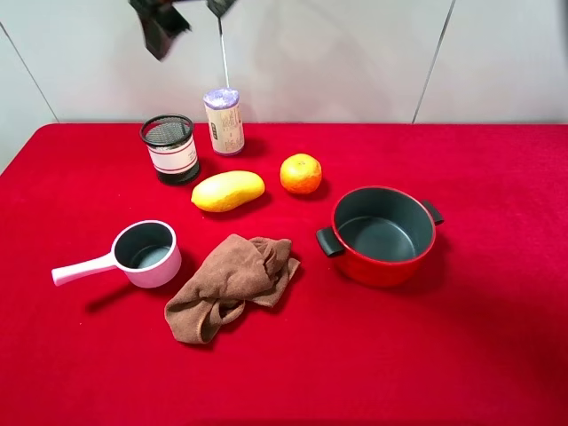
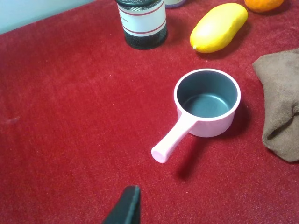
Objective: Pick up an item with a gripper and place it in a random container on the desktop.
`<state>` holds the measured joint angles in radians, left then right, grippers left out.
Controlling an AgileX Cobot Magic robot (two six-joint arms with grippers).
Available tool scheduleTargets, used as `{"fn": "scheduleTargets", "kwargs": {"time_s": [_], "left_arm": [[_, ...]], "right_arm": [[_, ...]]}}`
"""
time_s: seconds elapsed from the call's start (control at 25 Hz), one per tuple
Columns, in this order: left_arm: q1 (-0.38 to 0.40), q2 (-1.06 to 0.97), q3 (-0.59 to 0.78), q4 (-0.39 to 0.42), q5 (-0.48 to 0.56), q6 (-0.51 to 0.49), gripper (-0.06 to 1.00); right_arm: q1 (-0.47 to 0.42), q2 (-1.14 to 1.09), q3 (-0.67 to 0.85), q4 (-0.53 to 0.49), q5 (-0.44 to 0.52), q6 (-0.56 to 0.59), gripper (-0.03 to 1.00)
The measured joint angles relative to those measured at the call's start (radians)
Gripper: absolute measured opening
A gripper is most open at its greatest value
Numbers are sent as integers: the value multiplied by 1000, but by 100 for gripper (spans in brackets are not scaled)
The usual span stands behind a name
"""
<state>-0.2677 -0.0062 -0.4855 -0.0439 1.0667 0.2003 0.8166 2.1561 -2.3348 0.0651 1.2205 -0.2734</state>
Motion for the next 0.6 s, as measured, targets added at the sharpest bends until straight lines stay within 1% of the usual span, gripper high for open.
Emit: {"fn": "scheduleTargets", "kwargs": {"time_s": [0.36,0.6], "left_arm": [[0,0,0,0,0,0,98],[0,0,0,0,0,0,98]], "right_arm": [[0,-333,515,-44,0,0,69],[0,-553,798,-43,0,0,69]]}}
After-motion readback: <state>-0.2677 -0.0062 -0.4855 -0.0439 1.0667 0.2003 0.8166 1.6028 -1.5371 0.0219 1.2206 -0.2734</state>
